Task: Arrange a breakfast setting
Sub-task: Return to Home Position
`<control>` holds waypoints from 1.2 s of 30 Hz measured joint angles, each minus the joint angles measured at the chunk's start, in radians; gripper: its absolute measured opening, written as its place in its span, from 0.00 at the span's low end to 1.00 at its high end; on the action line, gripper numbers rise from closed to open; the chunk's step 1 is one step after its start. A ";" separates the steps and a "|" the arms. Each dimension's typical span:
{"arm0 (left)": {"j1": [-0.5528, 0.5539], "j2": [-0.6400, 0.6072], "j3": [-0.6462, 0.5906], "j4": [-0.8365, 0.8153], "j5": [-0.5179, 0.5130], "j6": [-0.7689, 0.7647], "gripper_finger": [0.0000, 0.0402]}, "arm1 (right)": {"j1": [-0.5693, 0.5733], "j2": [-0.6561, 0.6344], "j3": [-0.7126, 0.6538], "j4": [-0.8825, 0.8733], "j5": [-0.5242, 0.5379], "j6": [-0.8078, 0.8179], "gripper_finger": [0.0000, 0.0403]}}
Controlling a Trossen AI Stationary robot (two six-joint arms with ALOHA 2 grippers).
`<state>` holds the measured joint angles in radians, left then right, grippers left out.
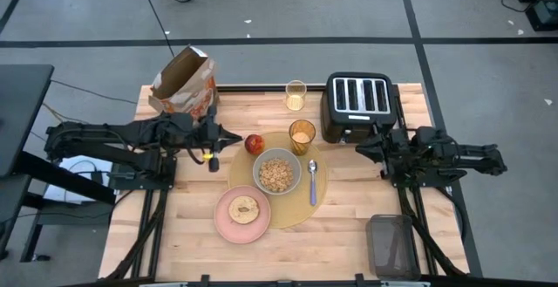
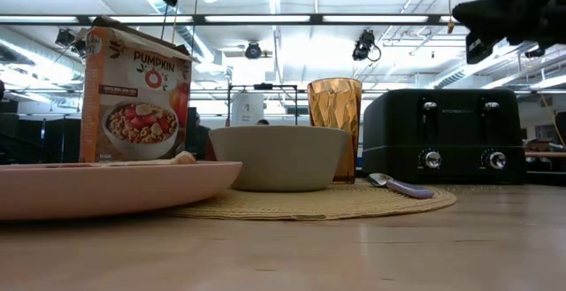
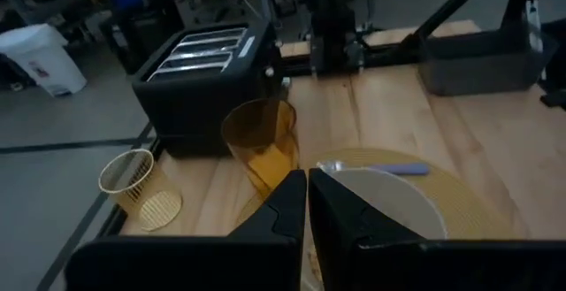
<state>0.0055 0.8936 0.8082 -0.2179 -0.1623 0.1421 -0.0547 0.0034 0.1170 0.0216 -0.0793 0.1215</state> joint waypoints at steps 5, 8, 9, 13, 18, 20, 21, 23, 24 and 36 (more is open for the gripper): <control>-0.016 -0.039 -0.126 0.159 0.006 -0.024 0.06 | 0.004 0.004 -0.110 0.074 0.005 0.065 0.09; -0.017 -0.091 -0.269 0.330 0.008 -0.032 0.06 | 0.020 0.020 -0.111 0.030 0.002 0.048 0.09; -0.016 -0.110 -0.317 0.396 0.006 -0.030 0.06 | 0.028 0.024 -0.111 0.032 0.000 0.032 0.09; -0.016 -0.176 -0.503 0.699 -0.011 -0.019 0.06 | 0.055 0.035 -0.111 -0.005 0.059 0.002 0.09; 0.003 -0.230 -0.672 0.859 -0.039 -0.007 0.06 | 0.060 0.059 -0.111 0.008 0.083 -0.039 0.09; 0.012 -0.272 -0.716 0.799 -0.080 -0.043 0.06 | 0.060 0.062 -0.111 0.002 0.081 -0.037 0.09; 0.016 -0.296 -0.727 0.770 -0.101 -0.058 0.06 | 0.060 0.062 -0.111 0.006 0.081 -0.038 0.09; 0.016 -0.375 -0.734 0.718 -0.128 -0.058 0.06 | 0.060 0.062 -0.111 0.007 0.081 -0.039 0.09; 0.016 -0.416 -0.730 0.687 -0.130 -0.048 0.06 | 0.060 0.062 -0.111 0.006 0.080 -0.037 0.09; -0.024 -0.892 -0.798 0.279 0.016 -0.030 0.06 | 0.060 0.062 -0.111 0.007 0.079 -0.036 0.09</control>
<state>-0.0189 0.0017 0.0104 0.0614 -0.1462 0.1120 0.0055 0.0652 0.0063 0.0290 -0.0008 0.0856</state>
